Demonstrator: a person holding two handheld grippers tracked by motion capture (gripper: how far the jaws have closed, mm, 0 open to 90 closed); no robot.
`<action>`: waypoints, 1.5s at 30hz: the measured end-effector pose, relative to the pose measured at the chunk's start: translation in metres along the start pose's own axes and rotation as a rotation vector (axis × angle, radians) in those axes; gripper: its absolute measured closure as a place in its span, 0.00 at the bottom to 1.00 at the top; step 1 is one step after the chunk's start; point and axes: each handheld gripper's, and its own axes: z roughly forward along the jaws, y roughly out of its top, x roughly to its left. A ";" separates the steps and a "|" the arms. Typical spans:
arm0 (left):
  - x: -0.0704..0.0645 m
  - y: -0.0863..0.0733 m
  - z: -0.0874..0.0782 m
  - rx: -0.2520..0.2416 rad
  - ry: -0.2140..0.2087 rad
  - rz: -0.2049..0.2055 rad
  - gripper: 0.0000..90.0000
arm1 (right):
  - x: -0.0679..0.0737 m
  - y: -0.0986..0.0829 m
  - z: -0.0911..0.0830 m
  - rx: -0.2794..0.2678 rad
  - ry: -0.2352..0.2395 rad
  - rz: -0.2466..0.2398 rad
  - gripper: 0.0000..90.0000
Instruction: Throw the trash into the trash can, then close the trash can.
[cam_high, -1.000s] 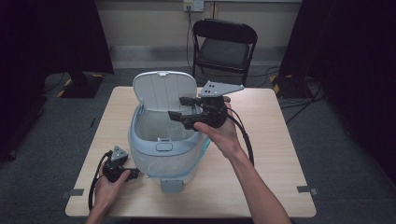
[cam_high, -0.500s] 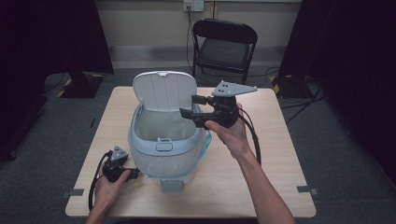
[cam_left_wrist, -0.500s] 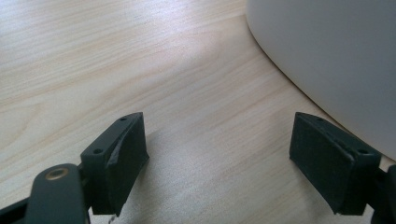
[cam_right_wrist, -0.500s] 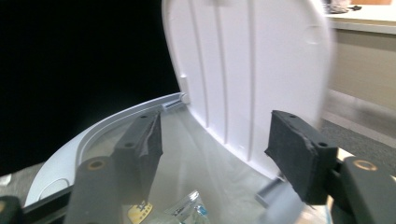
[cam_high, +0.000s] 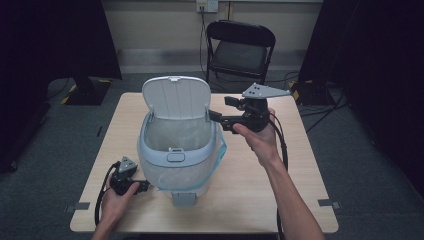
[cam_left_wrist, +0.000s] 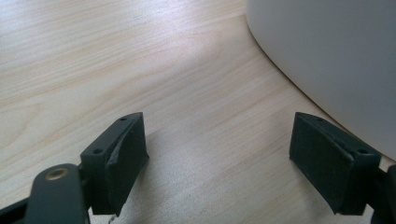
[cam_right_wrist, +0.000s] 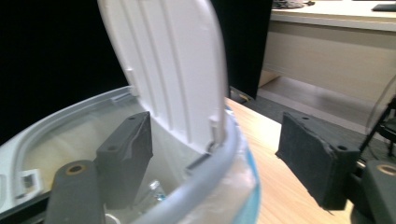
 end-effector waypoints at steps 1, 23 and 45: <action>0.000 0.000 0.000 0.000 0.000 0.000 0.20 | -0.002 0.000 0.000 0.000 -0.005 0.001 0.27; 0.000 0.000 0.000 -0.002 -0.002 -0.004 0.20 | -0.046 0.013 0.034 0.048 -0.165 0.041 0.26; 0.000 0.000 0.001 -0.001 -0.002 -0.004 0.20 | -0.042 0.025 0.050 -0.014 -0.082 0.062 0.27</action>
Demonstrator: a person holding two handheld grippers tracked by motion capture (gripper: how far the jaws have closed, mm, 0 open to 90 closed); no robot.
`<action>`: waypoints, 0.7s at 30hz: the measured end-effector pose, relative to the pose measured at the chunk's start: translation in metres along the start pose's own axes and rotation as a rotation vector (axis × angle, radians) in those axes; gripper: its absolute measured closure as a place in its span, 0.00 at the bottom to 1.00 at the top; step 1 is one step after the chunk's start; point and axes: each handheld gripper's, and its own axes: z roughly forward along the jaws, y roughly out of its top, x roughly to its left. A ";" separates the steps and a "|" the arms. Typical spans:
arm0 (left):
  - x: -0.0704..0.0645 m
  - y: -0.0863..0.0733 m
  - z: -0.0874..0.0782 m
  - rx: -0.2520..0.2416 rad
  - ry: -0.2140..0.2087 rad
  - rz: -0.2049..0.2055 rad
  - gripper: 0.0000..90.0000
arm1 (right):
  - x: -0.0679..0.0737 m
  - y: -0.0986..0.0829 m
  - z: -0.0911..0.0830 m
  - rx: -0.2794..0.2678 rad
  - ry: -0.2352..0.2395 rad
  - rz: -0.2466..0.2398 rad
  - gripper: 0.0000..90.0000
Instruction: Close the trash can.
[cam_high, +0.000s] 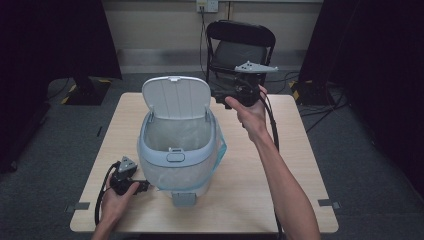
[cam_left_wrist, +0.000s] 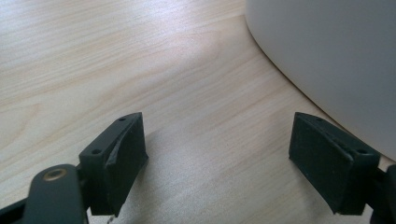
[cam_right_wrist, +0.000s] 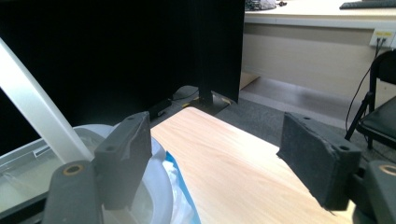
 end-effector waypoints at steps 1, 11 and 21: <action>0.000 0.000 0.000 0.002 0.001 0.001 0.20 | 0.001 0.001 0.000 -0.002 0.006 -0.008 0.29; 0.000 0.000 0.000 0.003 0.001 0.001 0.19 | 0.010 0.004 -0.007 -0.010 0.089 -0.027 0.32; 0.000 0.000 0.000 0.002 0.001 0.000 0.19 | 0.026 -0.011 -0.015 -0.015 0.132 -0.045 0.31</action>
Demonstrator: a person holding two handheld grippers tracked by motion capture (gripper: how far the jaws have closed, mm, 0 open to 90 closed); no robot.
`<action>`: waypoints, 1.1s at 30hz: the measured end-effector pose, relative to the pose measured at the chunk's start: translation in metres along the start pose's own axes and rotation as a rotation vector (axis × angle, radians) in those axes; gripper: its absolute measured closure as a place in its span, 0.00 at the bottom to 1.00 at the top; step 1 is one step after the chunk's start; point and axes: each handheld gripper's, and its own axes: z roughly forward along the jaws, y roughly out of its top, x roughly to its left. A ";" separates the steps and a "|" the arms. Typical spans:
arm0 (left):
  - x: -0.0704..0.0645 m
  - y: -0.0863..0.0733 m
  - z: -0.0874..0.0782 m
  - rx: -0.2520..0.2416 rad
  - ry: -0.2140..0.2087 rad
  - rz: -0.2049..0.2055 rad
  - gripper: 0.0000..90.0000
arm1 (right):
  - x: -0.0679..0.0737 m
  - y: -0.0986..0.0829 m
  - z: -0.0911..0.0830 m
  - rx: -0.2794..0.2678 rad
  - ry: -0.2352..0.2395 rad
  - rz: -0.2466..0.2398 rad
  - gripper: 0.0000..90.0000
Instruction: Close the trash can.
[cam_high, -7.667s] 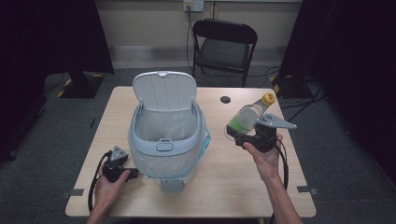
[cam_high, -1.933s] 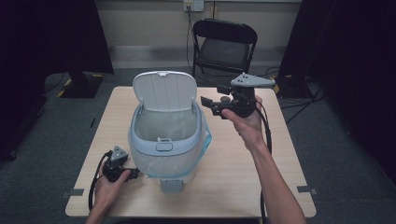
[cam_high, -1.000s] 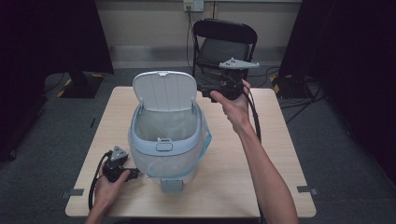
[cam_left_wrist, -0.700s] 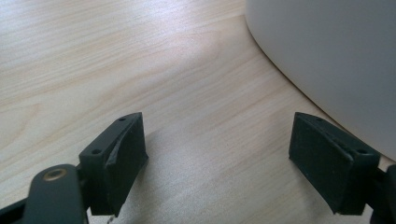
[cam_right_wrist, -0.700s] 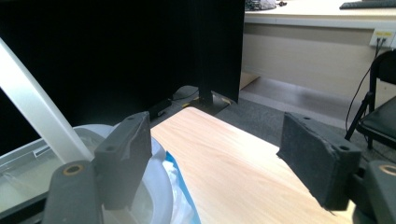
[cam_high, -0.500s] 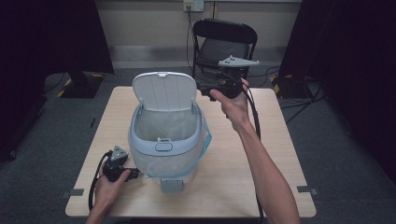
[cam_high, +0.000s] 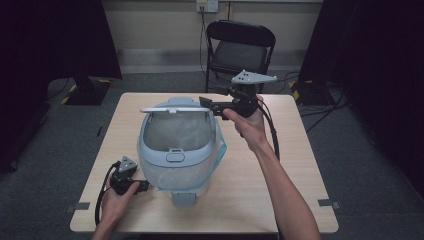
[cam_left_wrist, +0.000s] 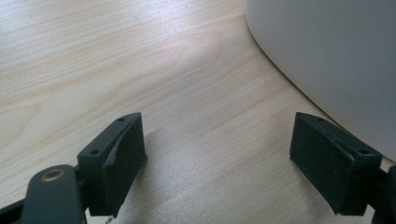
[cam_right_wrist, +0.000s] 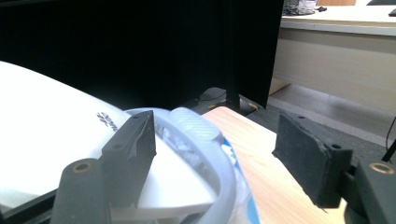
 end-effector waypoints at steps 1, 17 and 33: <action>0.000 0.000 0.000 0.000 0.000 0.000 0.19 | 0.001 -0.002 -0.001 0.003 0.004 0.000 0.31; 0.000 0.000 0.000 0.000 0.000 0.000 0.19 | 0.017 -0.010 -0.008 0.026 0.034 -0.024 0.31; 0.000 0.000 0.000 0.000 0.002 0.001 0.19 | 0.042 -0.015 0.003 0.068 0.087 -0.040 0.30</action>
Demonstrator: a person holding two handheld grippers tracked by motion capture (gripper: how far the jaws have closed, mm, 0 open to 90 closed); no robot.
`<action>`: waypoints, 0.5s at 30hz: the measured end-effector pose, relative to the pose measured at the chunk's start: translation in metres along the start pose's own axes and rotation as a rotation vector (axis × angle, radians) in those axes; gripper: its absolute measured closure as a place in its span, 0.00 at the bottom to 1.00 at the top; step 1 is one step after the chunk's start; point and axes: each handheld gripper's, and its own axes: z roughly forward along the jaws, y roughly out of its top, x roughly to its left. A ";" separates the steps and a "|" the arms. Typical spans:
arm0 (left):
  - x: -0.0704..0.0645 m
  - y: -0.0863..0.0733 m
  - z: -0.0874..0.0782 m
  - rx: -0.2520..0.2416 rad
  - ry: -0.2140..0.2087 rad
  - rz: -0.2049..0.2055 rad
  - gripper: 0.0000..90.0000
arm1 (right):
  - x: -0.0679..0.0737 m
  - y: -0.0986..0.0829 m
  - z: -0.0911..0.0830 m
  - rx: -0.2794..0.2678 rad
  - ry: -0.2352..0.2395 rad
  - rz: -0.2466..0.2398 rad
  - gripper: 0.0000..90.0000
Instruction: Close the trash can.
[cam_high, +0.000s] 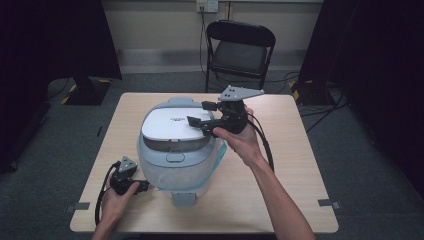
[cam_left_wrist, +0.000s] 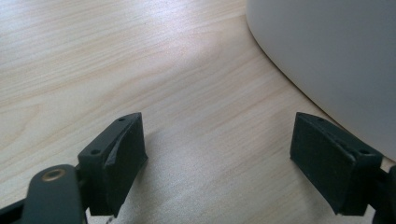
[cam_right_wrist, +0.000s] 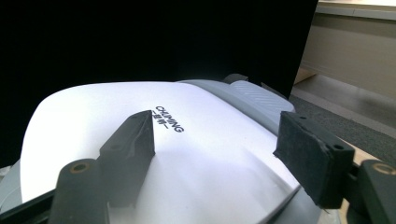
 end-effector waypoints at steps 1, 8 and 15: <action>0.000 0.000 0.000 0.000 0.000 0.000 0.19 | 0.001 0.000 0.001 0.003 -0.002 -0.001 0.30; 0.000 0.000 0.000 0.000 0.000 0.000 0.19 | 0.016 -0.004 0.007 0.052 0.026 -0.017 0.24; 0.000 0.000 0.000 0.000 0.000 0.000 0.19 | 0.030 -0.006 0.014 0.085 0.027 -0.060 0.19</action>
